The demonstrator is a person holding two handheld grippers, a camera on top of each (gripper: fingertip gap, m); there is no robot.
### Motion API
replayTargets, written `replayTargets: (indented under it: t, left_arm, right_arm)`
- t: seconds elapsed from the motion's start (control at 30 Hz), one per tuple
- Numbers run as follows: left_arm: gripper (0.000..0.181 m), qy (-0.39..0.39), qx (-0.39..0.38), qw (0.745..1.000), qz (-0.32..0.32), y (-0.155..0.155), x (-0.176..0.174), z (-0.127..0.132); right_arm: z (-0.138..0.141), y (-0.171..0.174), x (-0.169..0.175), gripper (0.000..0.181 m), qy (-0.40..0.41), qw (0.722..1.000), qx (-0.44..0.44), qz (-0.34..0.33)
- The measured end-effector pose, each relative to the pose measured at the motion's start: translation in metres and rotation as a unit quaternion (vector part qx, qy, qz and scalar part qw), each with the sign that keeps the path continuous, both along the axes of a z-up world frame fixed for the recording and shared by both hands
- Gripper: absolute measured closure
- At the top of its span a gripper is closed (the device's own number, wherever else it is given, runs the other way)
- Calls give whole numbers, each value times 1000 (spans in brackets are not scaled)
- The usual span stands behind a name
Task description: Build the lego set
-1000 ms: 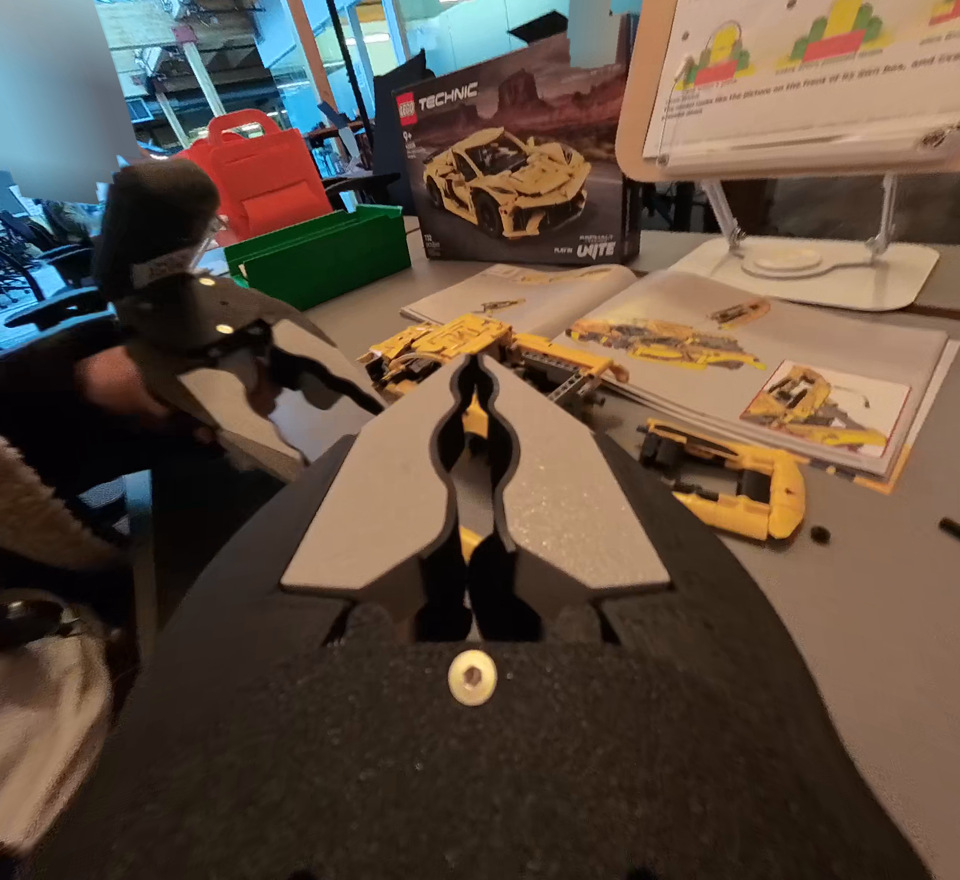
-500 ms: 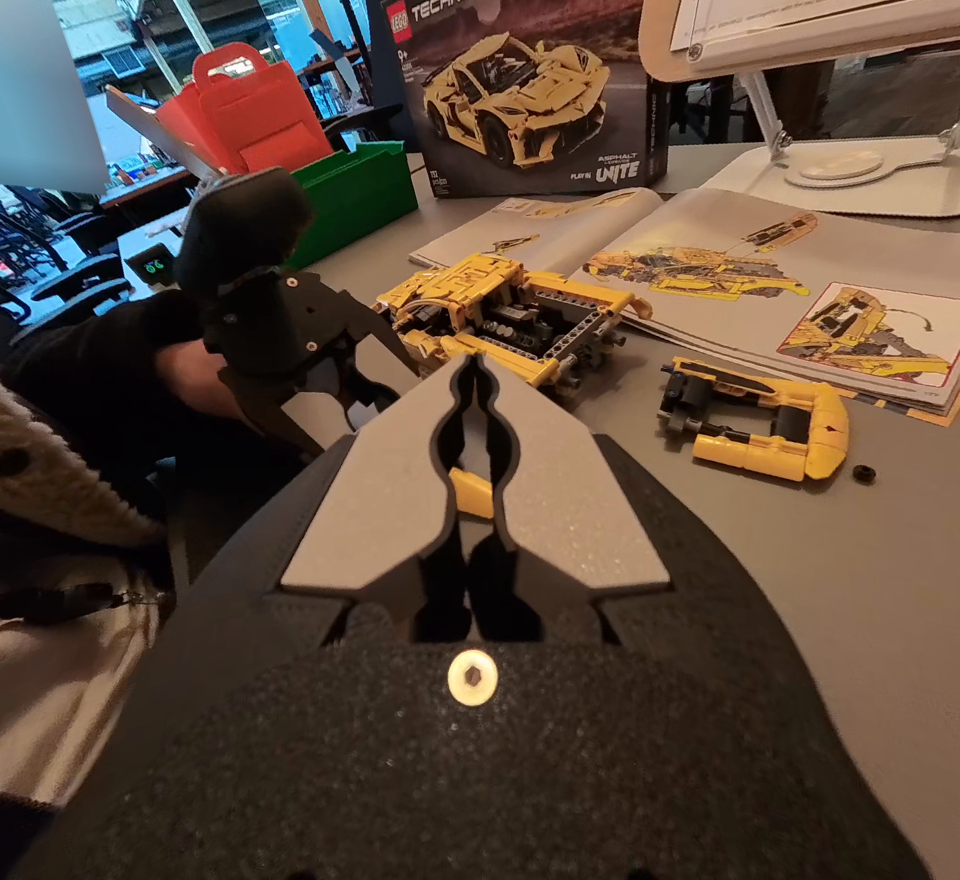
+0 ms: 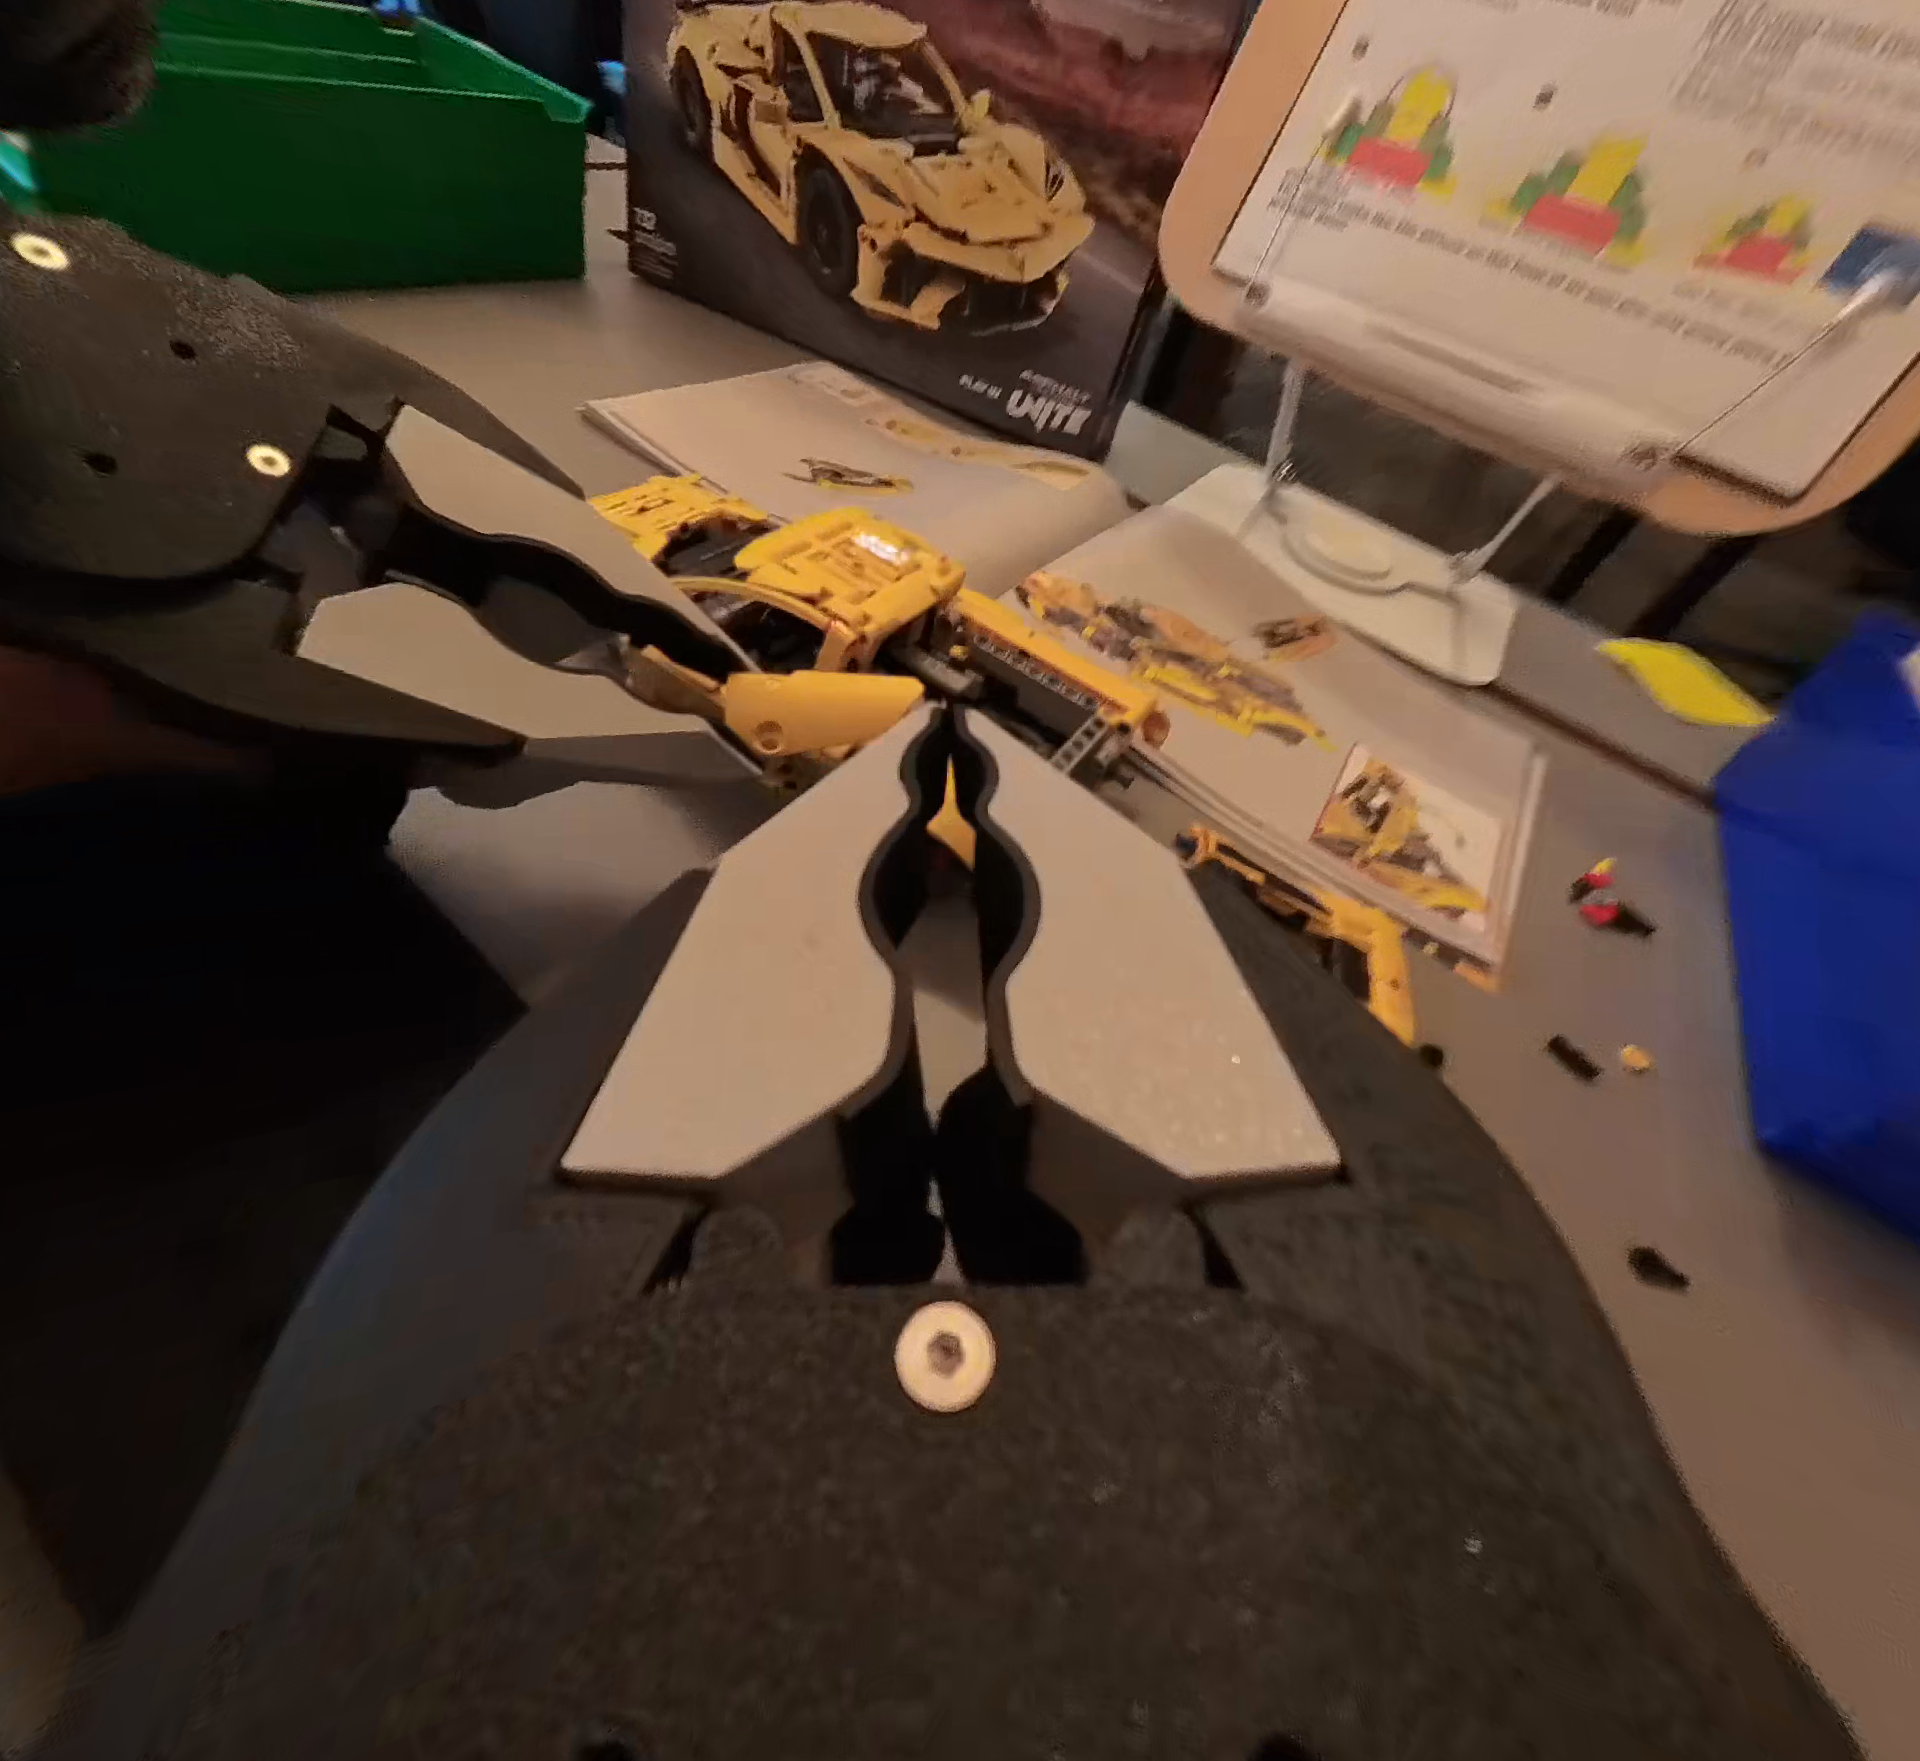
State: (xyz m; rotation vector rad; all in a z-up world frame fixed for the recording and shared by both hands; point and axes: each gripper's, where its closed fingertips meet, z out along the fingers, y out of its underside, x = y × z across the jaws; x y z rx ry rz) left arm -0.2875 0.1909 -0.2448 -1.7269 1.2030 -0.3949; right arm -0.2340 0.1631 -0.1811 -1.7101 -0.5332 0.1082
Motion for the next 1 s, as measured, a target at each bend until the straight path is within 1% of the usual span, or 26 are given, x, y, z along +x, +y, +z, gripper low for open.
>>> replayTargets:
  t: [0.07, 0.17, 0.23, 0.3, 0.4, 0.47, 0.53, 0.6, 0.67, 0.7, 0.73, 0.8, 0.83, 0.87, 0.9, 0.97, 1.0]
  left_arm:
    - [157, -12, -14, 1000, 5, 0, -1, -1]
    - [157, 3, -38, 999, 5, -2, -1, -11]
    - [156, 26, -43, 999, -3, -5, 1, -19]
    - [157, 43, -43, 998, -16, -10, 5, -24]
    - [157, 67, -72, 995, -28, -18, 6, -33]
    - [157, 65, -132, 989, -24, -29, 5, -37]
    - [157, 74, -189, 979, -2, -35, -2, -46]
    - [157, 79, -219, 972, 32, -32, -11, -52]
    - [157, 66, -244, 966, 53, -31, -15, -52]
    - [154, 61, -254, 963, 63, -31, -17, -53]
    - [148, 59, -266, 960, 68, -32, -17, -54]
    - [143, 52, -288, 954, 60, -42, -14, -53]
    - [143, 49, -297, 952, 48, -50, -11, -52]
    - [139, 51, -298, 952, 39, -55, -7, -52]
    - [138, 61, -286, 955, 35, -58, -6, -53]
    - [137, 79, -263, 961, 33, -57, -8, -53]
    - [137, 78, -260, 962, 31, -56, -10, -51]
  right_arm:
    - [3, 2, -9, 181, -30, 999, 29, -23]
    - [1, 4, -15, 181, -85, 993, 51, -57]
    - [-6, 4, -22, 181, -101, 992, 43, -57]
    - [-7, 3, -24, 181, -103, 992, 44, -57]
    - [-7, 3, -9, 181, -63, 996, 26, -64]
    - [-6, 1, -1, 181, -19, 998, 14, -58]
    - [-5, 0, 4, 181, 24, 999, 3, -46]
    - [-6, 0, 6, 181, 53, 998, -8, -37]
    - [-6, 0, 6, 181, 66, 997, -13, -31]
    - [-6, -1, 6, 181, 68, 997, -13, -29]
    - [-6, -1, 5, 181, 70, 997, -12, -26]
    - [-7, -2, 5, 181, 72, 997, -14, -23]
    - [-7, -2, 4, 181, 74, 997, -15, -20]
    - [-7, -3, 4, 181, 77, 997, -16, -18]
    - [-7, -3, 4, 181, 78, 997, -16, -17]
    - [-8, -5, 4, 181, 69, 997, -17, -13]
    - [-10, -7, 2, 181, 59, 998, -18, -1]
